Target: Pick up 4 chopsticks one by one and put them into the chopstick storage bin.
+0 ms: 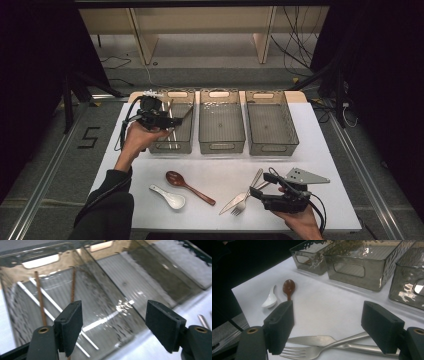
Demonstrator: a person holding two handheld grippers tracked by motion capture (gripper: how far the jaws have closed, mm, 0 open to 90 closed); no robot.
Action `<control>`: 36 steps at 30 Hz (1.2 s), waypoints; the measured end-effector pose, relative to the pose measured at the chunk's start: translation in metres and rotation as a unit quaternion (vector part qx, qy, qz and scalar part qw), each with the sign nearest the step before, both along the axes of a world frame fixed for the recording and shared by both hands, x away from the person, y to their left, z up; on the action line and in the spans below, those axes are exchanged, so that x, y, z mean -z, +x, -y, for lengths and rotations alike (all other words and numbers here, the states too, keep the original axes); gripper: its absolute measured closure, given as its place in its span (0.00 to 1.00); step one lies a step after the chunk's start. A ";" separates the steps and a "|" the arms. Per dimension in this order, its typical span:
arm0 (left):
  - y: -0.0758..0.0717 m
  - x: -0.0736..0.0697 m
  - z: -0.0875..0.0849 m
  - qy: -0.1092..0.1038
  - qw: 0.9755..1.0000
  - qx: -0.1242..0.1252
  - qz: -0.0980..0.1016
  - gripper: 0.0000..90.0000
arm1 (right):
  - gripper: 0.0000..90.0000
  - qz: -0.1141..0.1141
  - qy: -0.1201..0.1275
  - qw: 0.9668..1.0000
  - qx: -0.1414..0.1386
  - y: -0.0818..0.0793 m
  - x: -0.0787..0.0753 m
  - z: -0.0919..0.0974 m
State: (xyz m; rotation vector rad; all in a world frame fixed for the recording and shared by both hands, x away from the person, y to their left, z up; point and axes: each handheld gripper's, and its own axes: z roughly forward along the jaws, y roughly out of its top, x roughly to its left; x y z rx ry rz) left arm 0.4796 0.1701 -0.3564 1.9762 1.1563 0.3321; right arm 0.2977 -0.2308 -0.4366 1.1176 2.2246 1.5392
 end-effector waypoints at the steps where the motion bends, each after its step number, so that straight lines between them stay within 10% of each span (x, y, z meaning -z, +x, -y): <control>1: -0.005 0.000 0.001 -0.003 1.000 0.003 0.005 0.32 | 0.30 -0.001 0.000 1.000 0.000 0.000 0.000 0.000; 14: -0.056 0.004 -0.004 -0.020 0.999 0.022 0.035 0.27 | 0.30 0.000 -0.001 1.000 0.000 0.000 0.000 0.000; 36: -0.082 0.022 -0.008 0.045 0.997 0.065 0.012 0.26 | 0.30 -0.001 -0.001 1.000 -0.001 0.000 0.000 -0.001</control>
